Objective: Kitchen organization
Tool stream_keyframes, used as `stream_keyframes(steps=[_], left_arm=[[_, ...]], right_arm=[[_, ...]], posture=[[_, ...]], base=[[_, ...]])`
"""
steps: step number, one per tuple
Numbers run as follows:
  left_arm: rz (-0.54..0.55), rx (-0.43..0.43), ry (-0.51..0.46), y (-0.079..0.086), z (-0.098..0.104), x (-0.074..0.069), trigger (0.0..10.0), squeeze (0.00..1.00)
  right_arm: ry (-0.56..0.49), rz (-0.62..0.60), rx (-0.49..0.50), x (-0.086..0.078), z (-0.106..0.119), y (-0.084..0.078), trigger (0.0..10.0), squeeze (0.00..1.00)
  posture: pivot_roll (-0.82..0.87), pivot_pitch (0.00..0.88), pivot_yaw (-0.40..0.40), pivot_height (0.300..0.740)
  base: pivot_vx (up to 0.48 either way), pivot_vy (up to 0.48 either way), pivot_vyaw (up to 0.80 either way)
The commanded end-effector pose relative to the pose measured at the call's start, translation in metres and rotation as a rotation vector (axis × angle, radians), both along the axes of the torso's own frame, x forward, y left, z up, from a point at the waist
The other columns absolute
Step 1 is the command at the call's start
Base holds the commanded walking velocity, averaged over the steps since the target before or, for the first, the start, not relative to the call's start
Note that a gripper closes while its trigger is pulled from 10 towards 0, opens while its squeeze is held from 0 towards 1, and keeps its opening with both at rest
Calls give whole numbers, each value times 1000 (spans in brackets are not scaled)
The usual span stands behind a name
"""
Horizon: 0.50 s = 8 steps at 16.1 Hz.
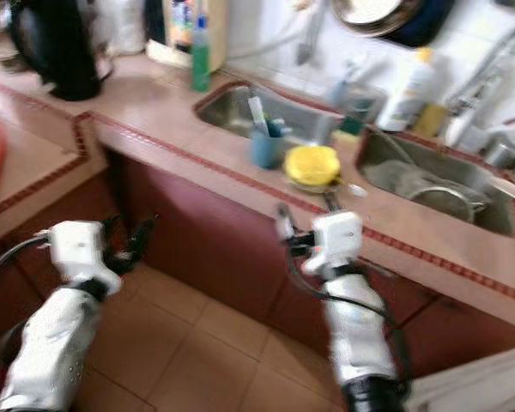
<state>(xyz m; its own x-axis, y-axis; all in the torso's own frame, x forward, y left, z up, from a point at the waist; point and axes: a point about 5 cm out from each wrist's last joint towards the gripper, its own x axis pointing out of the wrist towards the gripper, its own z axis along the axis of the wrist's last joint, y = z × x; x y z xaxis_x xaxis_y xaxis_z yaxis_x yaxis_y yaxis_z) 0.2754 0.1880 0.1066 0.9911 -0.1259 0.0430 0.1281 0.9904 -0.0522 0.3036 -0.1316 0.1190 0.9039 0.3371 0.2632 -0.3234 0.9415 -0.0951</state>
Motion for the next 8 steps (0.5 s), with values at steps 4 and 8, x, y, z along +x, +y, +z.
stream_keyframes(steps=[4, 8], left_arm=[[-28, 2, -12, -11, 2, 0, 10000, 0], [-36, 18, 0, -13, 1, -1, 10000, 0]], right_arm=[[-13, -15, -31, -1, 3, -13, 10000, 0], [-6, -14, -37, -2, 2, -13, 10000, 0]], posture=[[65, 0, -130, 740], [66, 0, -129, 740]], base=[[0, 257, 0], [0, 0, 0]])
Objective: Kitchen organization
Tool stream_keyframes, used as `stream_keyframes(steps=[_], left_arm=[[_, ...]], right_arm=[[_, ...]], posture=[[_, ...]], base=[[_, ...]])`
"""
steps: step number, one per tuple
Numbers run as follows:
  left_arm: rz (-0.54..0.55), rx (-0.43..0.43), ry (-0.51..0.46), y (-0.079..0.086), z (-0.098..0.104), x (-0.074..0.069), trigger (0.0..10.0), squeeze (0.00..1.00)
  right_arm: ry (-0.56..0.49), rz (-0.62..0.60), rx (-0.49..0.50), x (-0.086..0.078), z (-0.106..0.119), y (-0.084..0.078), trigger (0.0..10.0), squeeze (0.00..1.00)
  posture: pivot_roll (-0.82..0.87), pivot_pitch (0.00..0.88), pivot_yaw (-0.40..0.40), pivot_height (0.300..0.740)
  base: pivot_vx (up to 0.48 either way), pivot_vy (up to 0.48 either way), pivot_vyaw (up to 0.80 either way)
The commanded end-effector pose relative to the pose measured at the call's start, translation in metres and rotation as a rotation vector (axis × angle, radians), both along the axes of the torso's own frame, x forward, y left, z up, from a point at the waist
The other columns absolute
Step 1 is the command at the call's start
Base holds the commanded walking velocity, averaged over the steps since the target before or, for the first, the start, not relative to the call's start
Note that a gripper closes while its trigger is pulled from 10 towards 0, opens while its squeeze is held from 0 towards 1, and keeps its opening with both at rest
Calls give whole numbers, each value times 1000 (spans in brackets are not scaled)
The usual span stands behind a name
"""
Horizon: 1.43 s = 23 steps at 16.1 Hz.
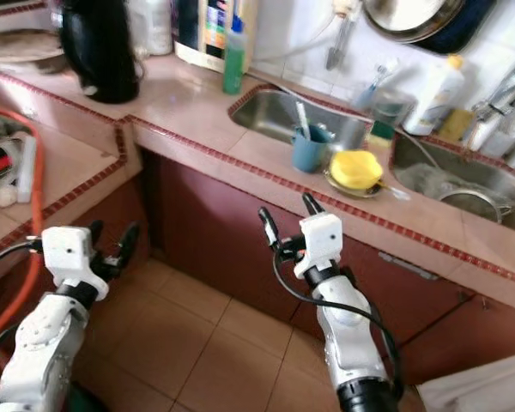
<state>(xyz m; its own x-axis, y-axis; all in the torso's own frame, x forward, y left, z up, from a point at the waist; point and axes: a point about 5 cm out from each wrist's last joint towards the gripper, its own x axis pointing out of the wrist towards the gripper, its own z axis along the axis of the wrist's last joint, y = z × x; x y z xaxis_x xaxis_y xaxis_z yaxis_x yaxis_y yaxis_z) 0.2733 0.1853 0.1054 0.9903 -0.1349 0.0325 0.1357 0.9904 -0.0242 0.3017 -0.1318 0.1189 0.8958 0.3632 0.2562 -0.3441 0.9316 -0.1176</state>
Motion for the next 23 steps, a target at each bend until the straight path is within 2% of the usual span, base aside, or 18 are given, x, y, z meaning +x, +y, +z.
stream_keyframes(steps=[1, 4, 6, 8, 16, 21, 23], left_arm=[[-50, 15, -5, -13, 4, 1, 10000, 0], [-128, 157, -15, -21, 5, 2, 10000, 0], [-141, 186, -25, -22, 6, 4, 10000, 0], [-144, 182, -26, -23, 7, 6, 10000, 0], [-134, 170, -52, -26, 18, 17, 10000, 0], [-136, 204, -82, -22, 24, 20, 10000, 0], [-143, 204, -89, -21, 25, 19, 10000, 0]], right_arm=[[1, -42, -17, 1, 1, -14, 10000, 0], [26, -125, -39, 8, 1, -28, 10000, 0], [33, -147, -54, 12, 3, -32, 10000, 0], [59, -177, -60, 15, 3, -36, 10000, 0], [126, -205, -65, 22, 2, -40, 10000, 0], [95, -178, -92, 22, 5, -37, 10000, 0], [71, -161, -88, 21, 8, -36, 10000, 0]], posture=[[64, 0, -128, 740], [64, 0, -129, 740], [62, 0, -129, 740], [60, 0, -128, 740], [51, 0, -123, 740], [51, 0, -125, 740], [51, 0, -123, 740]], base=[[0, 0, 0], [0, 0, 0], [0, 0, 0], [0, 0, 0], [0, 0, -685], [0, 0, -620], [0, 0, 0]])
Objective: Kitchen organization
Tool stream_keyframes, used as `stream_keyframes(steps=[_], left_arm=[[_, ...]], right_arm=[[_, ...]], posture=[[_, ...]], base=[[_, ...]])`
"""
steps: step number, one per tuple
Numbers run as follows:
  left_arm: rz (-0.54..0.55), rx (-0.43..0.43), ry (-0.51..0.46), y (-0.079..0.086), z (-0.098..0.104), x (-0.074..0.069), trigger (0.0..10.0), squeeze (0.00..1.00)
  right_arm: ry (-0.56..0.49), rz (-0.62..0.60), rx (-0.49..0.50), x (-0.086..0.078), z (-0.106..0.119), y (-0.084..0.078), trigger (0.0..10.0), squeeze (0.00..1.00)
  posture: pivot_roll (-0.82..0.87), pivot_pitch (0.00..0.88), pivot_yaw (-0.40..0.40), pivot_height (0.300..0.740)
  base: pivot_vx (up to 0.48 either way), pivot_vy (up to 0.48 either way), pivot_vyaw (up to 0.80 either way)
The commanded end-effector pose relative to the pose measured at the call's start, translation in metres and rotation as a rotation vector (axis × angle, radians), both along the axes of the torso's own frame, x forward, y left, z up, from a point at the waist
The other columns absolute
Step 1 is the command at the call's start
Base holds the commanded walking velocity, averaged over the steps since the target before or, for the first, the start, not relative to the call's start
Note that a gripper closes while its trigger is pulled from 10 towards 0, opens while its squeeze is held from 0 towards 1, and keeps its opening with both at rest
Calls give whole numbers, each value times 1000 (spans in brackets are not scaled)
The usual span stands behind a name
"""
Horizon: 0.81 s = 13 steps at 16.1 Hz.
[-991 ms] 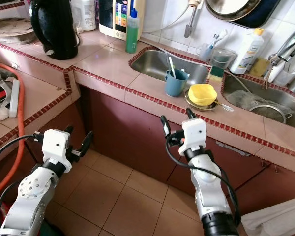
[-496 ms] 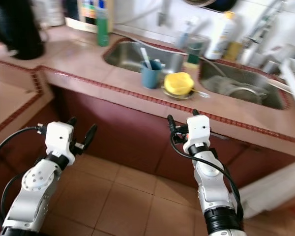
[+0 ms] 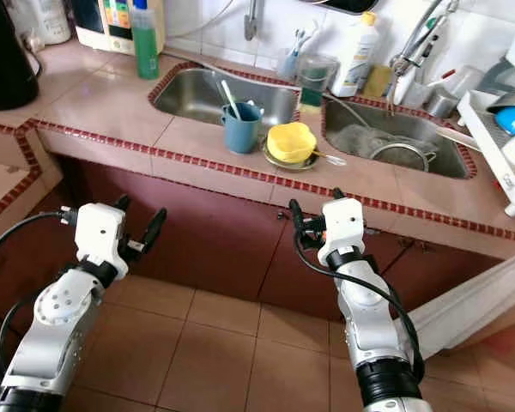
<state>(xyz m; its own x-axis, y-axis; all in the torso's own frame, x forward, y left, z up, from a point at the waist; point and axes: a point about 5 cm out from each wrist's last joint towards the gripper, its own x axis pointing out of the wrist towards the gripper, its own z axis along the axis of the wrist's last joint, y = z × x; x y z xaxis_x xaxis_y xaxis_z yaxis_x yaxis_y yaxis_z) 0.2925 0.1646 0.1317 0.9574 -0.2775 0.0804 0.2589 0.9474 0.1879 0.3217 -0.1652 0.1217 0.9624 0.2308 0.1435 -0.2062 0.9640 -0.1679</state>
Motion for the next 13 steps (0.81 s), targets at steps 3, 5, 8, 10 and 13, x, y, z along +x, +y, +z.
stream_keyframes(steps=[3, 5, 8, 10, 13], left_arm=[[-23, -12, -3, 1, 1, 0, 10000, 0], [-25, -11, -6, 1, 1, 0, 10000, 0], [-33, -7, -9, 0, 1, -1, 10000, 0], [-44, -4, -5, -1, 1, -1, 10000, 0], [-47, 2, -8, -1, 1, -1, 10000, 0]], right_arm=[[-22, 21, -14, -2, 5, -1, 10000, 0], [-22, 27, -17, -3, 4, -1, 10000, 0], [-23, 30, -25, -4, 3, -3, 10000, 0], [-20, 35, -34, -5, 2, -3, 10000, 0], [12, 38, -25, -5, -1, -4, 10000, 0]], posture=[[51, 0, -127, 740], [51, 0, -125, 740], [52, 0, -123, 740], [52, 0, -125, 740], [52, 0, -125, 740]], base=[[181, 0, 0], [300, 0, 0], [329, 0, 0], [330, 0, 0], [329, 0, -404]])
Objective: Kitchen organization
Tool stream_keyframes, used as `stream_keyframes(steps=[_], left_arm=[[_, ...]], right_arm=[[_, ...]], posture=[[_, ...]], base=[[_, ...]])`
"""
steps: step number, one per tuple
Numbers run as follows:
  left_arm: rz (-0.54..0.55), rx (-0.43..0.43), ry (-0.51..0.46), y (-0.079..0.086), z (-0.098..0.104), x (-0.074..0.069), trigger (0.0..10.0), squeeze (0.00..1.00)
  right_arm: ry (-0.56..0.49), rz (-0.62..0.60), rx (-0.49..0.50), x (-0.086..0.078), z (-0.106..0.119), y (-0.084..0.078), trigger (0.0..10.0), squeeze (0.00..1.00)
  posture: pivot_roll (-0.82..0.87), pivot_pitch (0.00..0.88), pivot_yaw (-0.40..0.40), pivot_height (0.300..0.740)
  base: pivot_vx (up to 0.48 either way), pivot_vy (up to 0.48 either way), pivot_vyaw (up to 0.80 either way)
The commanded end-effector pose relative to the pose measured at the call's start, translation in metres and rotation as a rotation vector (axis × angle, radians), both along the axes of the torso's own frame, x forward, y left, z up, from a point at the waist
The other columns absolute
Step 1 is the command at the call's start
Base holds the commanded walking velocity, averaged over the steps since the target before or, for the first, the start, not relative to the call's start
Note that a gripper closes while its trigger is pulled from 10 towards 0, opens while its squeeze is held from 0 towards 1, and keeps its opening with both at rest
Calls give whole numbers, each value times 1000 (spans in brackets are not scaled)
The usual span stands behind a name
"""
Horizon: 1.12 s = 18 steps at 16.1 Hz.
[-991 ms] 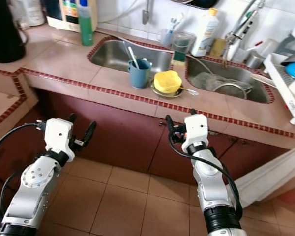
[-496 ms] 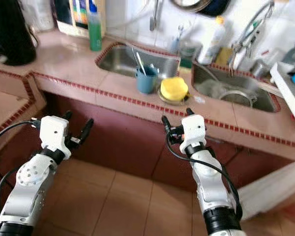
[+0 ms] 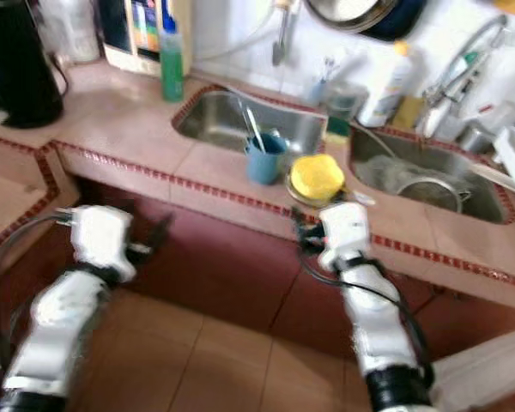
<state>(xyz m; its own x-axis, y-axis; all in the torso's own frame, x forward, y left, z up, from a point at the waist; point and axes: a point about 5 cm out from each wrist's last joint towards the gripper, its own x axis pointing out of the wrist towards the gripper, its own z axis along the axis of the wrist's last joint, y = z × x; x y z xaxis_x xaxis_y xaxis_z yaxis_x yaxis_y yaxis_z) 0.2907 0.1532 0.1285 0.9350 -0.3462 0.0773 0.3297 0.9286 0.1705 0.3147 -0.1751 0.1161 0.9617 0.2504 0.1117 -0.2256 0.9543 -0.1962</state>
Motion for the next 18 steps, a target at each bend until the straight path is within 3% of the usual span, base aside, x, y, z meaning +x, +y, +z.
stream_keyframes(steps=[1, 9, 13, 18], left_arm=[[28, 17, -19, 10, 5, 1, 10000, 0], [27, 20, -33, 11, 5, 0, 10000, 0], [31, -28, -33, 13, 5, -2, 10000, 0], [31, -9, -43, 13, 5, -2, 10000, 0]], right_arm=[[-14, 20, 8, 2, 5, 5, 10000, 0], [-16, 28, -4, 2, 5, 7, 10000, 0], [-34, 42, -11, 2, 8, 6, 10000, 0], [-46, 41, -8, 4, 11, 6, 10000, 0]], posture=[[53, 0, -125, 740], [56, 0, -130, 740], [58, 0, -140, 740], [58, 0, -145, 740]], base=[[322, 0, -587], [307, 0, -587], [0, 0, 0], [0, 0, 0]])
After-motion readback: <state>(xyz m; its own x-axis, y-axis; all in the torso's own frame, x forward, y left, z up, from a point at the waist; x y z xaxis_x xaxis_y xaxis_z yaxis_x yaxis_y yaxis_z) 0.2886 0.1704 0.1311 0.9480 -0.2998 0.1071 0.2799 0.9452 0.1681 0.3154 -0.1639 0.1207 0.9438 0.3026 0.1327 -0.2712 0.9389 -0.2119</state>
